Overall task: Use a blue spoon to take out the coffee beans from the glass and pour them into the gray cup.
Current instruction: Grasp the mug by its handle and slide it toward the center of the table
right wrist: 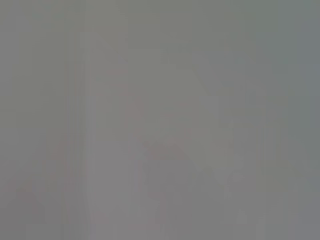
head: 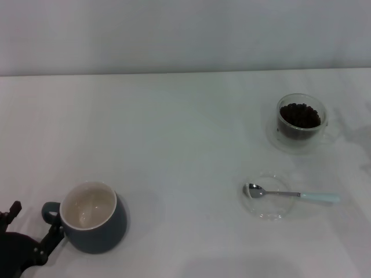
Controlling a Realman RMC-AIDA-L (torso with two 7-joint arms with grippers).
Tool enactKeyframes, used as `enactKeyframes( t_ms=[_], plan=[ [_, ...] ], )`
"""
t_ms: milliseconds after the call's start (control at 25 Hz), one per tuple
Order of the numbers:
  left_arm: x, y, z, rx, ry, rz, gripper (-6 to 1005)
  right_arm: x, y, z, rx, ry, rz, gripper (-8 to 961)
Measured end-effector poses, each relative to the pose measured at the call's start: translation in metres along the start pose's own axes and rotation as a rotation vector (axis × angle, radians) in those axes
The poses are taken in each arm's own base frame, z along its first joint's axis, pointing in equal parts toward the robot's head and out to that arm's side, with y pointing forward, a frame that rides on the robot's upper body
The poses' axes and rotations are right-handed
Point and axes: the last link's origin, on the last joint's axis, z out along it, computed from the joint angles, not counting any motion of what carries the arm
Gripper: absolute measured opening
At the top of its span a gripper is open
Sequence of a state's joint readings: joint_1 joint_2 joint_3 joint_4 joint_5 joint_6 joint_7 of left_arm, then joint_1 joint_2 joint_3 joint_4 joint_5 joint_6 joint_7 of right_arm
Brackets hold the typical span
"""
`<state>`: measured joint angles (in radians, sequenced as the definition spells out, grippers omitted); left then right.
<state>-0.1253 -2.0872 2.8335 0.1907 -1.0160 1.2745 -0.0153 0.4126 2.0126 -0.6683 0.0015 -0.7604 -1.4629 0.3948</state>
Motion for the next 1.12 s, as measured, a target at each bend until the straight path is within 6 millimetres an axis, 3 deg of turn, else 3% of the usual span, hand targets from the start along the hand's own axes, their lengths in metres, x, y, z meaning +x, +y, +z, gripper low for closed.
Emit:
enactKeyframes(
  t_ms=[600,840,1120],
  plan=[
    [0.002,0.001,0.011,-0.03,-0.01,0.015,787,0.0,0.001,0.001,-0.005,-0.002,0.005,869],
    [0.004,0.0,0.015,-0.036,-0.003,0.023,602,0.0,0.001,0.0,-0.004,-0.004,0.005,869],
    [0.007,-0.001,0.022,-0.046,0.003,0.033,309,-0.001,0.002,0.001,-0.005,-0.006,0.006,868]
  ],
)
